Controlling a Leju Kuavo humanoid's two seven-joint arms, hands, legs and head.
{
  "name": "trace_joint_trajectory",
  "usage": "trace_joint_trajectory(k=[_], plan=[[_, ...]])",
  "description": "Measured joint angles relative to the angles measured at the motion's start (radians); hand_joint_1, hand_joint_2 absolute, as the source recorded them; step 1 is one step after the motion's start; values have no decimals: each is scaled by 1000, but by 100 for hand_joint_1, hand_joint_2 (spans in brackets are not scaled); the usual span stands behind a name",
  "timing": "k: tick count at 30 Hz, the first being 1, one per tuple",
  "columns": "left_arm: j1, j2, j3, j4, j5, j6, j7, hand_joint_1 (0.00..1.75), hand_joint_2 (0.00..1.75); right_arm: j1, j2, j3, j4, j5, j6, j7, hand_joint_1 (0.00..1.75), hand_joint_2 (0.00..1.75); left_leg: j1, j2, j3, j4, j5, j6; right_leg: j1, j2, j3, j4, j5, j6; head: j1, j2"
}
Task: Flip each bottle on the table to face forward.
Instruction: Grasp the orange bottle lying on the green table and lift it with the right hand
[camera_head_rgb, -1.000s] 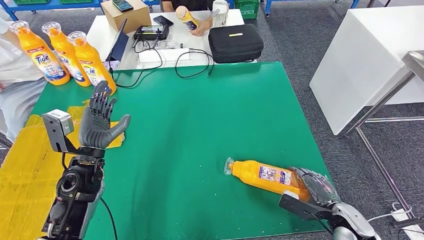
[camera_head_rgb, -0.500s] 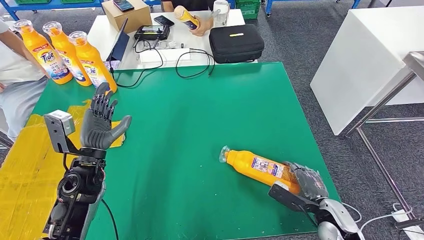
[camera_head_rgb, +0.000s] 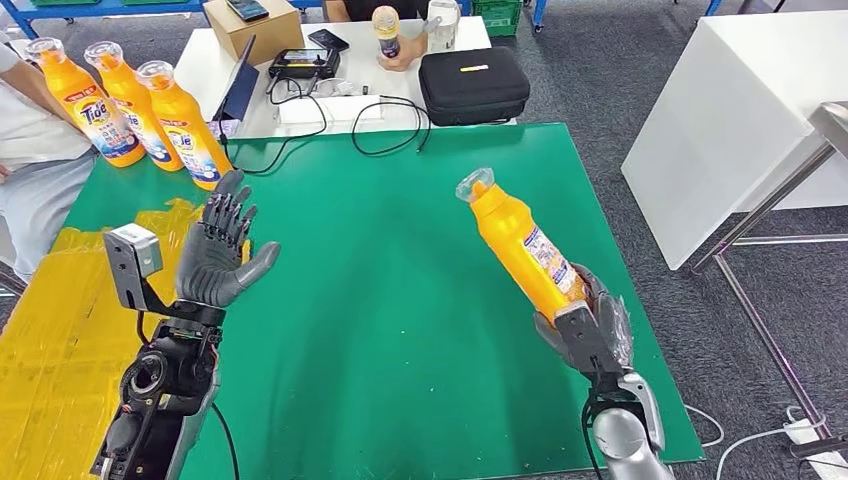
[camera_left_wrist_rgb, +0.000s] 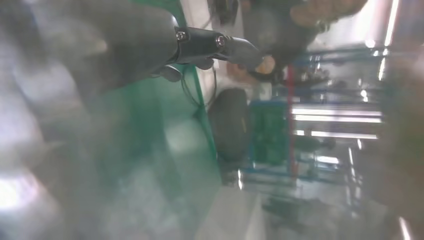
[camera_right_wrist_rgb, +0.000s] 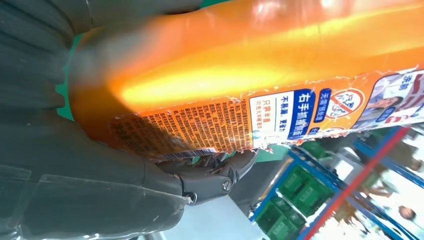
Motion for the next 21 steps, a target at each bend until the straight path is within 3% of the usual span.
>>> trace_joint_trajectory(k=[12,21], plan=[[1,0,-76,-27,150,-164,63,0,175,-28,95,14,-24,-113,6,-75,175,175,0,-2,-1,0,0,0,0,-1,-1,0,0,0,0,0],[-37,1,-173,-15,276,-214,116,0,175,-99,132,205,-32,-157,99,-141,175,175,0,-2,-1,0,1,0,0,-1,-1,0,0,0,0,0]])
